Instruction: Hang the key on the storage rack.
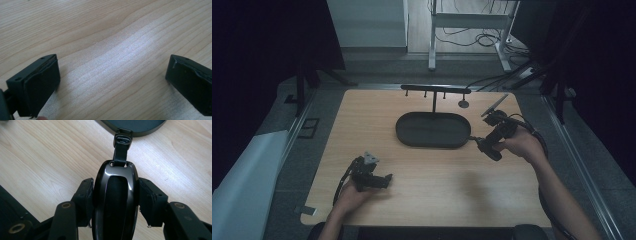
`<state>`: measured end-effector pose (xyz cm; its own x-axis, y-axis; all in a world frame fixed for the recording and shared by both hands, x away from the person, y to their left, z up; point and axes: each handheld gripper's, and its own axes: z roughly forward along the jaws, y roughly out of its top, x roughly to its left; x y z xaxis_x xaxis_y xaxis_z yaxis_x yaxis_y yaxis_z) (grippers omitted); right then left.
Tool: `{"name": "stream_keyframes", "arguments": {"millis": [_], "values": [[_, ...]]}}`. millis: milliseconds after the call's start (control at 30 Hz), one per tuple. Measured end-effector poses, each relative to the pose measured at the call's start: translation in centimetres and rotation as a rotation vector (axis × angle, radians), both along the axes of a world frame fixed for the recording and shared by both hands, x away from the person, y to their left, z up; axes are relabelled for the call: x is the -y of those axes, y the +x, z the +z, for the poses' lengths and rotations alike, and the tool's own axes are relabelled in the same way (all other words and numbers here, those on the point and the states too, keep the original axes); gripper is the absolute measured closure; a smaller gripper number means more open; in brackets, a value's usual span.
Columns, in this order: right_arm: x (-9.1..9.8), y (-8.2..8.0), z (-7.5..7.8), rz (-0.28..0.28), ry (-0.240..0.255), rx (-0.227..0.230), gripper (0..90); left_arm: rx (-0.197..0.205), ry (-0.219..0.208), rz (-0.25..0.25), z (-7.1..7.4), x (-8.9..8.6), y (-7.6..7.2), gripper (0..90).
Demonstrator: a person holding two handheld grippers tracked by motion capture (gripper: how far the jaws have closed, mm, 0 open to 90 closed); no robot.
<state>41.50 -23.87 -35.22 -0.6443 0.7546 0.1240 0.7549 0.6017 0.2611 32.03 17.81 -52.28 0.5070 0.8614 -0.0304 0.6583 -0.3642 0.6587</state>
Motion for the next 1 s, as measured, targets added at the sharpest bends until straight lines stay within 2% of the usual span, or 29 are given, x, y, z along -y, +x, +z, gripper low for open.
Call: {"name": "stream_keyframes", "arguments": {"millis": [633,1000], "values": [[-1.0,2.4,4.0,-0.040,0.003,0.031,49.0,-0.002,0.000,-0.002,0.0,0.0,0.0,0.0],[-1.7,3.9,5.1,-0.063,-0.001,0.044,49.0,-0.002,0.000,-0.002,0.0,0.0,0.0,0.0]]}}
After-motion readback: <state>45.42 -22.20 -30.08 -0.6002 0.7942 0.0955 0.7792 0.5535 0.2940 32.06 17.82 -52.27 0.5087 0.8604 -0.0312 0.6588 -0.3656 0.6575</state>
